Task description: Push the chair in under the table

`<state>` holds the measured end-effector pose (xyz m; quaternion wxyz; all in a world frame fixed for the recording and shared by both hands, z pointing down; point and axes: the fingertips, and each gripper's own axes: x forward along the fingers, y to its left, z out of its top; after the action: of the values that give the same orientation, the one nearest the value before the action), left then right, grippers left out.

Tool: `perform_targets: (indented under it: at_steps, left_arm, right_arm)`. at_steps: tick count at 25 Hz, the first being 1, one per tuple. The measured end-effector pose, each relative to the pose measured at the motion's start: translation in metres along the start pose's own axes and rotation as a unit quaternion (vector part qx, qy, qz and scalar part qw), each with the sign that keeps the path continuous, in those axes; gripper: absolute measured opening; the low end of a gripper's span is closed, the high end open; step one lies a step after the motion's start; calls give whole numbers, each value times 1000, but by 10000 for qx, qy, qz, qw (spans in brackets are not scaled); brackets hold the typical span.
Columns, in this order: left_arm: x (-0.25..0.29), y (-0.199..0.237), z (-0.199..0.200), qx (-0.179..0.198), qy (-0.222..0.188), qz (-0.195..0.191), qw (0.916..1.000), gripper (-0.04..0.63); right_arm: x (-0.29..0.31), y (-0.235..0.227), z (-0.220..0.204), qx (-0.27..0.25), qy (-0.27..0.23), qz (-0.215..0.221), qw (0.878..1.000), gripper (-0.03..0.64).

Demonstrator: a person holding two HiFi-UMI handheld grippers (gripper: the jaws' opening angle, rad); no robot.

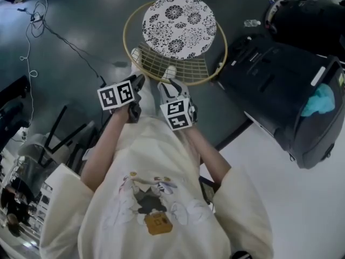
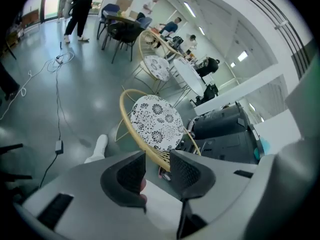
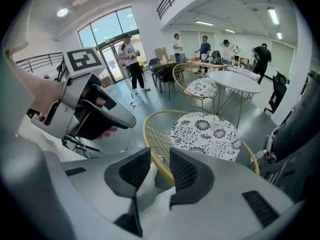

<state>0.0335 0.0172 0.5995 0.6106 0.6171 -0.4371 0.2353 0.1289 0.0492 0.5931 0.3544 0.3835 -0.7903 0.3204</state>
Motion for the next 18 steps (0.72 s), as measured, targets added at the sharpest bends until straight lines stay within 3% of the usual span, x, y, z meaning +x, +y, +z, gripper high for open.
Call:
perform_targets:
  at_steps: [4,12,15,18]
  left_arm:
    - [18,12,-4,-573,15,-234,9981,144]
    - [51,22,-10,-1106,99,-326,9933,172]
    - [61,23,-6,-1163,116,-239,9929,173]
    - [64,29,-4,-981,108,132,9950,170]
  right_arm:
    - [12,2,-9,-37,193,38,9998,106]
    - [15,5,-15,74,279,-41,9996,107]
    - [15,2,-15,127,246,-104,9996,107]
    - [17,-3,-20,161,304,-148,9993,107]
